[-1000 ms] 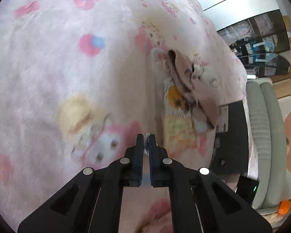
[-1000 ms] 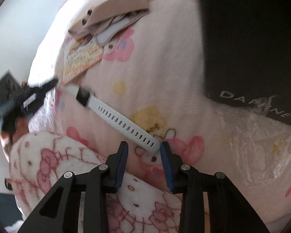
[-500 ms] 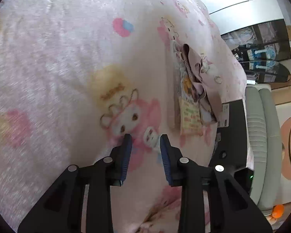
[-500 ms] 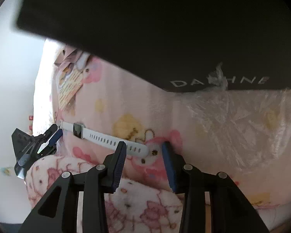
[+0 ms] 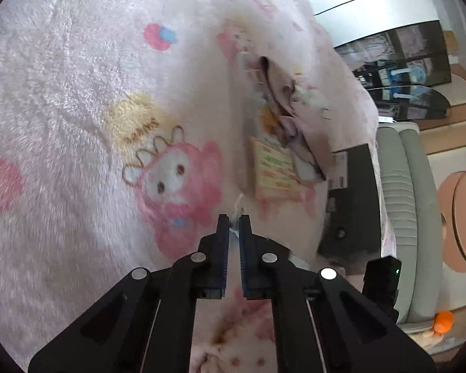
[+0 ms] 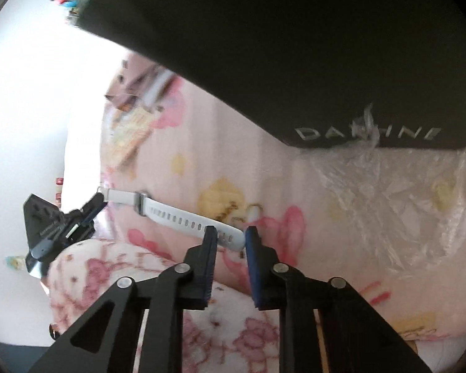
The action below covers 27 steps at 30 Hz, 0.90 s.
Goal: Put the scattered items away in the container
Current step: 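Lift the white smartwatch off the bedspread with the right gripper, then carry the smartwatch into the black box and open the right gripper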
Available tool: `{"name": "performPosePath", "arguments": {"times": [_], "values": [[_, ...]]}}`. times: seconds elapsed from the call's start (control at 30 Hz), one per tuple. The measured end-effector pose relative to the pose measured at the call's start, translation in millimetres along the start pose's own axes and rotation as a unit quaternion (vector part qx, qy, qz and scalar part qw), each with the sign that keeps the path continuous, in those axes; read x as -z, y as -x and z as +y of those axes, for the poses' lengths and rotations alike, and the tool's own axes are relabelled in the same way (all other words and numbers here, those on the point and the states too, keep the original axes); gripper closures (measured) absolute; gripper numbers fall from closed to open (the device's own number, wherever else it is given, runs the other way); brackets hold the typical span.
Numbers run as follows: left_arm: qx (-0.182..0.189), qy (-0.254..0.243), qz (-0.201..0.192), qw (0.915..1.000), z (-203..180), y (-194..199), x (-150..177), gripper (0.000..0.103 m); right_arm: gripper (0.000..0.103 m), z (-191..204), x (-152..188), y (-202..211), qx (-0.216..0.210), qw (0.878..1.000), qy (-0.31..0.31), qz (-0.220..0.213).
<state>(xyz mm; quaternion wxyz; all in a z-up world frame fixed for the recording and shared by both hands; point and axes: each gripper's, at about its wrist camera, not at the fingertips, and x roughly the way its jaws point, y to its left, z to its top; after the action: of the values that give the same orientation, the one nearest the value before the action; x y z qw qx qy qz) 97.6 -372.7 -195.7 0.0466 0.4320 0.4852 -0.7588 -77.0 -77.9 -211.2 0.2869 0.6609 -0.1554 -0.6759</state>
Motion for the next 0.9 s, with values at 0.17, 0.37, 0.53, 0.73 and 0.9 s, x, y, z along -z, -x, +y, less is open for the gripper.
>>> {"name": "performPosePath", "arguments": {"times": [0.17, 0.37, 0.53, 0.73, 0.9], "values": [[-0.045, 0.009, 0.007, 0.9989, 7, -4, 0, 0.088, 0.089, -2, 0, 11, -0.021, 0.999, -0.005, -0.032], [-0.021, 0.022, -0.007, 0.9995, 18, -7, -8, 0.065, 0.073, -17, 7, -7, -0.015, 0.999, -0.026, 0.013], [-0.002, 0.035, -0.006, 0.9994, 25, -22, -22, 0.066, 0.06, -25, 6, -14, -0.057, 0.997, -0.051, 0.015], [0.0, 0.023, -0.008, 0.9997, 15, -18, -17, 0.096, 0.093, -24, 14, -5, -0.068, 0.997, -0.044, -0.01], [-0.009, -0.005, -0.03, 0.9995, -14, 7, -8, 0.097, 0.101, -4, 18, -6, -0.073, 0.996, -0.032, -0.045]]}}
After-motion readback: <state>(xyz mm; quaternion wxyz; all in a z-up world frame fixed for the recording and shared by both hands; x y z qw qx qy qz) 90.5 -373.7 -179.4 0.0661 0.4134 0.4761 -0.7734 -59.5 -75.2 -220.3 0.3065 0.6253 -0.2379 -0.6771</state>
